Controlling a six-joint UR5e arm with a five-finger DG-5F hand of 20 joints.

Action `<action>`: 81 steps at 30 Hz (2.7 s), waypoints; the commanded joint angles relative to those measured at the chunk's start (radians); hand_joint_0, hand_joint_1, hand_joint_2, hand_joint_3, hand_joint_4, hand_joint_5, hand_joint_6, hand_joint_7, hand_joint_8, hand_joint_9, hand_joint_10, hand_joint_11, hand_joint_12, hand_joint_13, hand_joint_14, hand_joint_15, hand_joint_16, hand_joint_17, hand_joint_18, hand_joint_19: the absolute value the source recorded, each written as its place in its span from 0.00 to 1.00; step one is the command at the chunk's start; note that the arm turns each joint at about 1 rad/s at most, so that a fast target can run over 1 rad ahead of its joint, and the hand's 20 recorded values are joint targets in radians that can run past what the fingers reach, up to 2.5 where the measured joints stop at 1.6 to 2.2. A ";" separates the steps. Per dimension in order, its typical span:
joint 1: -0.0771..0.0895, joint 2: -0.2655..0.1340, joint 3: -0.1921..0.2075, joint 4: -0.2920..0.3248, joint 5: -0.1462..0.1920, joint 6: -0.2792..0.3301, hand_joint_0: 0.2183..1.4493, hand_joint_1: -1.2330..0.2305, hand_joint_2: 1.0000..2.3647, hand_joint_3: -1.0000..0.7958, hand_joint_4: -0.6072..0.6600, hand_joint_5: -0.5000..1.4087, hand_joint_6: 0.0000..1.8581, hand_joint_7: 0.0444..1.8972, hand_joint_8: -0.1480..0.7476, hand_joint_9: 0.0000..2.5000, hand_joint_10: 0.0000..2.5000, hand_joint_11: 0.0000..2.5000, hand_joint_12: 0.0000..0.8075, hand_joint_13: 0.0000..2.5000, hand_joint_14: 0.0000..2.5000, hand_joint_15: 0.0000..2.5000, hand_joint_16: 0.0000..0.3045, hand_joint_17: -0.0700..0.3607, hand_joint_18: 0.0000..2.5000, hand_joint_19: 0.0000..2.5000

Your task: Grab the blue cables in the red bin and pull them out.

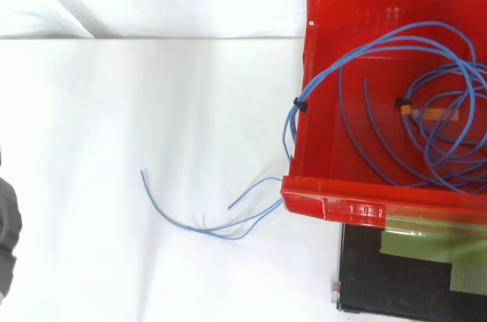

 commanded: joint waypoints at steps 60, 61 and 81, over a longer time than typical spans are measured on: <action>0.094 -0.137 -0.087 0.270 -0.029 -0.148 0.42 0.31 0.00 0.00 0.63 0.45 0.00 0.08 0.43 0.17 0.00 0.10 0.43 0.10 0.00 0.10 0.18 0.44 0.09 0.19; 0.094 -0.137 -0.087 0.267 -0.028 -0.148 0.41 0.31 0.00 0.00 0.63 0.45 0.00 0.08 0.43 0.17 0.00 0.09 0.43 0.09 0.00 0.09 0.18 0.44 0.08 0.18; 0.085 -0.126 -0.086 0.028 -0.032 -0.158 0.41 0.31 0.00 0.00 0.63 0.45 0.00 0.09 0.43 0.16 0.00 0.10 0.42 0.08 0.00 0.09 0.17 0.44 0.08 0.19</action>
